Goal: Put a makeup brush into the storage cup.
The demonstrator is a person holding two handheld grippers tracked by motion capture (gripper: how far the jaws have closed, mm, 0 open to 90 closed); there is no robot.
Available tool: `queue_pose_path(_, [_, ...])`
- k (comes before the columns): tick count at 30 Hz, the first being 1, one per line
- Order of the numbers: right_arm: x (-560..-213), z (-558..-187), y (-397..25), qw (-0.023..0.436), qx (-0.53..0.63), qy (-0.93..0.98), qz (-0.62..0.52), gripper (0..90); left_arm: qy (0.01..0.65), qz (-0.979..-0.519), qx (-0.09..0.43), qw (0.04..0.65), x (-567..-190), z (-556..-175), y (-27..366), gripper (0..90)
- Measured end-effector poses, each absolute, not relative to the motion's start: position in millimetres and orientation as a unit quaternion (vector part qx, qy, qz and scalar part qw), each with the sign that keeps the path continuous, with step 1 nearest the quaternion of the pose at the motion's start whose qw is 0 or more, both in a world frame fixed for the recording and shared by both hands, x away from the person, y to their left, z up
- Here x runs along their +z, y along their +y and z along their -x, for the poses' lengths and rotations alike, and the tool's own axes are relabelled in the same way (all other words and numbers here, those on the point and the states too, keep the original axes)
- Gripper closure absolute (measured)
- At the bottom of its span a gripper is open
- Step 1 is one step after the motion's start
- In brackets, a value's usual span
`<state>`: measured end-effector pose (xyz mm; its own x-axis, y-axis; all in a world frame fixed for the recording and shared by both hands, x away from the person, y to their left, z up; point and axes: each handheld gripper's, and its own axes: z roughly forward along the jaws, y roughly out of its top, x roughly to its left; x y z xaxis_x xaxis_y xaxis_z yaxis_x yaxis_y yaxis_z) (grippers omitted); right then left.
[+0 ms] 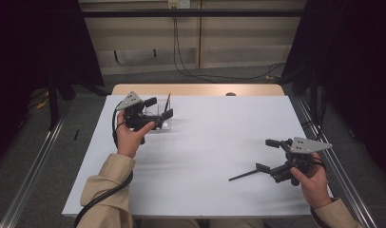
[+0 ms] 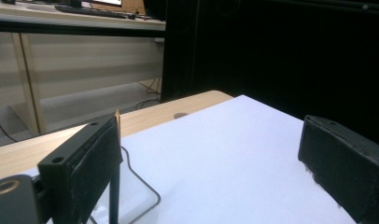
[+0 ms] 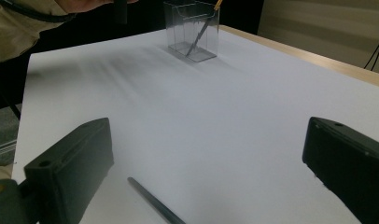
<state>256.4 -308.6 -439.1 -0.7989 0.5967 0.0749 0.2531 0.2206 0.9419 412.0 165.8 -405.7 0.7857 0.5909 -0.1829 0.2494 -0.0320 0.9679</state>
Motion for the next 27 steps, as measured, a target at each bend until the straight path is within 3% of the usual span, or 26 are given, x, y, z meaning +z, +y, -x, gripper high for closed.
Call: queue_pose_path(27, [-438,-255,-309,0.159,0.559,0.765,-0.278,1.1,0.271,-0.708,0.113,0.642,-417,-382,185,1.0])
